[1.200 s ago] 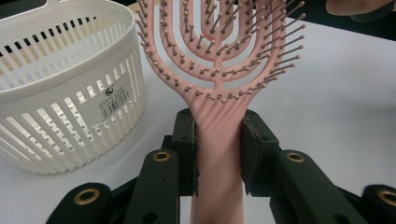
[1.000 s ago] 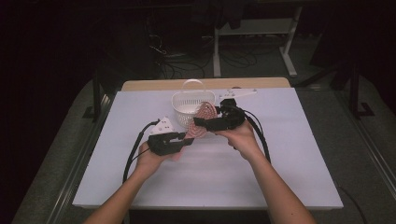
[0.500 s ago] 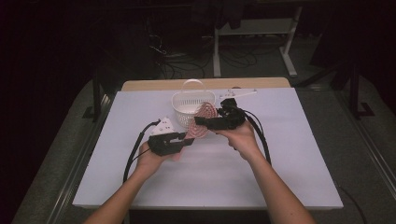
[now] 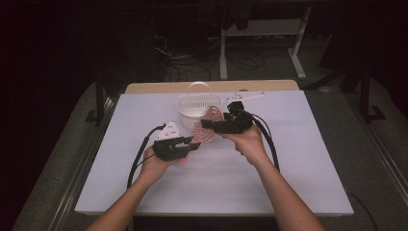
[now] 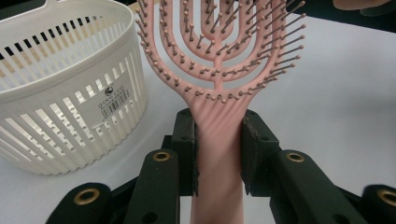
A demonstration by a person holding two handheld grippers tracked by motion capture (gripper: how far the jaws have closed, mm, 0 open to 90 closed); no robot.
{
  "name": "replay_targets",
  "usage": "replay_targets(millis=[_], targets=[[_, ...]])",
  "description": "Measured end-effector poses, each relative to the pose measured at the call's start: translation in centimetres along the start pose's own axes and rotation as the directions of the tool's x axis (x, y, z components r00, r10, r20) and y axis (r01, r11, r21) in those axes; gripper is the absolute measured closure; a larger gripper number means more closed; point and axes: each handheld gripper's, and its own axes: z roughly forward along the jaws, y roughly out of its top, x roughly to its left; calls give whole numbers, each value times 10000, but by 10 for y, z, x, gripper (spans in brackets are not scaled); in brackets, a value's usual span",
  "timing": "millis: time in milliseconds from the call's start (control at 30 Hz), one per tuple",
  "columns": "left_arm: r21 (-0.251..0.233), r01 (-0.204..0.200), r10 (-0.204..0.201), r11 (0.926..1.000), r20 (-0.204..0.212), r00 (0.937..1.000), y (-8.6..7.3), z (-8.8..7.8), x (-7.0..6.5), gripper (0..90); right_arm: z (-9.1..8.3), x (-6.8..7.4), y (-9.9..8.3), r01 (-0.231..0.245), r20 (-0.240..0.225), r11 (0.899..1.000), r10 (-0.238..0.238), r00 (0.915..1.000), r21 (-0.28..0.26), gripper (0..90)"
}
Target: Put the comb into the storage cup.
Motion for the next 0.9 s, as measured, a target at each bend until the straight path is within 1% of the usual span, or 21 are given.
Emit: replay_targets(millis=[233,567,733,767,800,900], targets=[[53,-67,67,10000,34,10000,-1,2,-1,707,0,0,0,26,27,10000,-26,10000,-76,482],[233,-204,206,9995,-45,9998,-2,5,-2,707,0,1,0,47,4,9999,-47,10000,-98,534],[355,-222,223,9991,-38,9997,-3,7,-2,709,0,3,1,100,-116,9999,-101,9999,-92,578],[358,-139,142,9993,-59,9999,-3,7,-2,712,0,3,1,113,-145,9999,-114,9998,-102,603],[286,-74,74,9996,-3,10000,-3,7,-1,712,-1,3,1,120,-207,9998,-123,9997,-152,609],[268,-114,115,9996,-16,9999,-3,7,-1,713,-2,4,2,201,-278,9997,-206,9994,-169,612]])
